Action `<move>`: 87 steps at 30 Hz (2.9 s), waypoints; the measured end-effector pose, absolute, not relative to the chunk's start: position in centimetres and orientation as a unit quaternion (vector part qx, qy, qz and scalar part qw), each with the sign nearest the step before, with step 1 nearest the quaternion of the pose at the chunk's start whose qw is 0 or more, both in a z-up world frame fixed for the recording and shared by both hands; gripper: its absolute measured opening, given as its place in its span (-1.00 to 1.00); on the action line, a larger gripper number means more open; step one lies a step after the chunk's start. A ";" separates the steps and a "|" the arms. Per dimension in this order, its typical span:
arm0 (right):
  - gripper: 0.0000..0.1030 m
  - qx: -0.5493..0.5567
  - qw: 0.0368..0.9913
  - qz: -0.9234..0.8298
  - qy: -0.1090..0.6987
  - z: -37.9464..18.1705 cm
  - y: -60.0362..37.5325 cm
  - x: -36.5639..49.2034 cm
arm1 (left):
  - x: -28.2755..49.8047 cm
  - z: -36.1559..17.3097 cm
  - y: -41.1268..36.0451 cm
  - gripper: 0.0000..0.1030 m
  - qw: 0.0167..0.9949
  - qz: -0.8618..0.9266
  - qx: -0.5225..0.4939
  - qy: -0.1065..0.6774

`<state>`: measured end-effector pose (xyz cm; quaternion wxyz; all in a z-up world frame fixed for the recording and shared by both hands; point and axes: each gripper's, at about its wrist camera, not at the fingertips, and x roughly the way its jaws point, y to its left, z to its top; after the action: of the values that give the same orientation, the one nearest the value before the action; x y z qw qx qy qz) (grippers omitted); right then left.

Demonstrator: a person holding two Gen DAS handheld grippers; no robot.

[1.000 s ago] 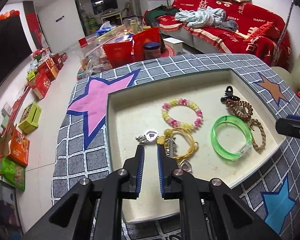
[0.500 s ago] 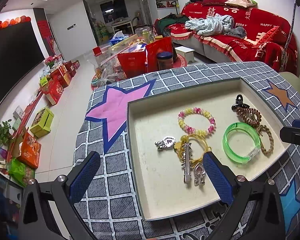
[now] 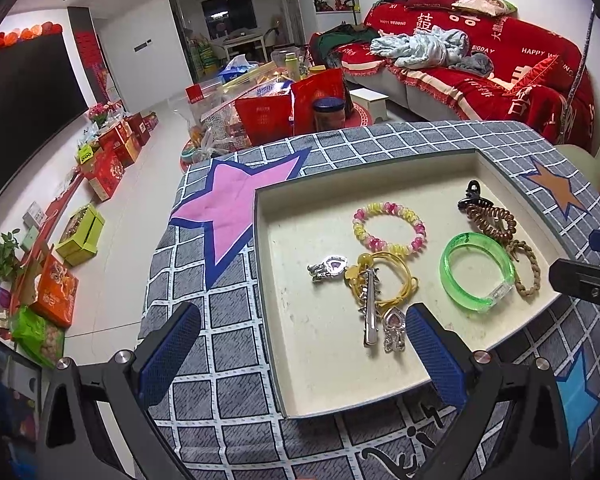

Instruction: Organize jewelry

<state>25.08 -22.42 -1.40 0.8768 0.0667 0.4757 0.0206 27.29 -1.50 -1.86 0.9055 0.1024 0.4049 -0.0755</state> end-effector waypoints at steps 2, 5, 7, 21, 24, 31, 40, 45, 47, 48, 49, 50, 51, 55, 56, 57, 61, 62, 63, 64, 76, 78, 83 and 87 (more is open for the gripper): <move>1.00 0.074 0.874 0.027 0.480 -1.6 -22.4 24.8 | 27.0 -1.9 -1.3 1.00 0.905 -0.078 0.093 0.408; 1.00 0.080 0.873 0.029 0.481 -1.7 -22.3 24.2 | 26.2 -1.8 -1.1 1.00 0.906 -0.075 0.088 0.408; 1.00 0.076 0.877 0.027 0.474 -1.7 -22.0 23.5 | 25.3 -1.7 -1.1 1.00 0.910 -0.068 0.094 0.398; 1.00 0.055 0.916 -0.001 0.398 -1.2 -21.3 18.0 | 18.4 -1.8 -0.1 1.00 0.925 -0.076 0.040 0.371; 1.00 0.043 0.925 -0.008 0.379 -0.9 -21.1 17.1 | 17.5 -1.6 0.0 1.00 0.932 -0.064 0.034 0.354; 1.00 0.011 0.937 -0.021 0.349 -0.5 -20.0 15.5 | 16.4 -1.7 0.3 1.00 0.939 -0.036 0.012 0.343; 1.00 0.002 0.941 -0.034 0.337 -0.2 -19.9 14.2 | 16.1 -2.0 0.4 1.00 0.936 -0.018 0.012 0.350; 1.00 0.001 0.942 -0.033 0.335 0.0 -19.8 14.1 | 15.8 -1.8 0.4 1.00 0.937 -0.018 0.014 0.349; 1.00 -0.003 0.943 -0.031 0.332 0.2 -19.7 13.9 | 15.7 -1.8 0.3 1.00 0.937 -0.018 0.015 0.349; 1.00 -0.004 0.943 -0.031 0.331 0.3 -19.6 13.9 | 15.7 -1.8 0.3 1.00 0.937 -0.018 0.015 0.348; 1.00 -0.002 0.943 -0.030 0.331 0.4 -19.6 13.8 | 15.7 -1.7 0.2 1.00 0.937 -0.019 0.016 0.347; 1.00 -0.002 0.943 -0.029 0.331 0.4 -19.6 13.8 | 15.6 -1.6 0.2 1.00 0.938 -0.019 0.017 0.347; 1.00 -0.001 0.943 -0.029 0.331 0.4 -19.6 13.8 | 15.5 -1.6 0.1 1.00 0.938 -0.020 0.018 0.346; 1.00 0.004 0.942 -0.030 0.333 0.4 -19.7 13.9 | 15.4 -1.6 0.0 1.00 0.937 -0.019 0.018 0.347; 1.00 0.006 0.942 -0.031 0.334 0.4 -19.8 13.9 | 15.4 -1.5 0.0 1.00 0.937 -0.019 0.019 0.348; 1.00 0.006 0.942 -0.030 0.334 0.5 -19.8 13.9 | 15.3 -1.5 -0.1 1.00 0.937 -0.018 0.019 0.348; 1.00 0.006 0.943 -0.031 0.333 0.4 -19.8 13.9 | 15.2 -1.5 -0.1 1.00 0.936 -0.017 0.019 0.350; 1.00 0.005 0.943 -0.031 0.332 0.4 -19.8 13.9 | 15.2 -1.4 -0.1 1.00 0.937 -0.017 0.019 0.349; 1.00 0.005 0.943 -0.031 0.333 0.4 -19.8 13.9 | 15.2 -1.4 -0.1 1.00 0.937 -0.017 0.020 0.349; 1.00 0.005 0.943 -0.031 0.333 0.5 -19.9 13.9 | 15.2 -1.4 -0.2 1.00 0.937 -0.017 0.021 0.348; 1.00 0.007 0.943 -0.031 0.332 0.5 -19.9 13.9 | 15.2 -1.4 -0.1 1.00 0.936 -0.014 0.019 0.350; 1.00 0.007 0.943 -0.032 0.332 0.5 -19.9 13.9 | 15.2 -1.4 -0.1 1.00 0.936 -0.015 0.019 0.350; 1.00 0.006 0.943 -0.032 0.331 0.5 -19.9 13.9 | 15.2 -1.4 -0.1 1.00 0.936 -0.016 0.019 0.351; 1.00 0.007 0.943 -0.031 0.332 0.5 -20.0 13.9 | 15.2 -1.4 -0.1 1.00 0.936 -0.016 0.018 0.352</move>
<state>13.86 -19.96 0.50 0.9427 0.0071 0.3321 -0.0315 15.25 -0.11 -1.39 0.9359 0.0185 0.3515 -0.0159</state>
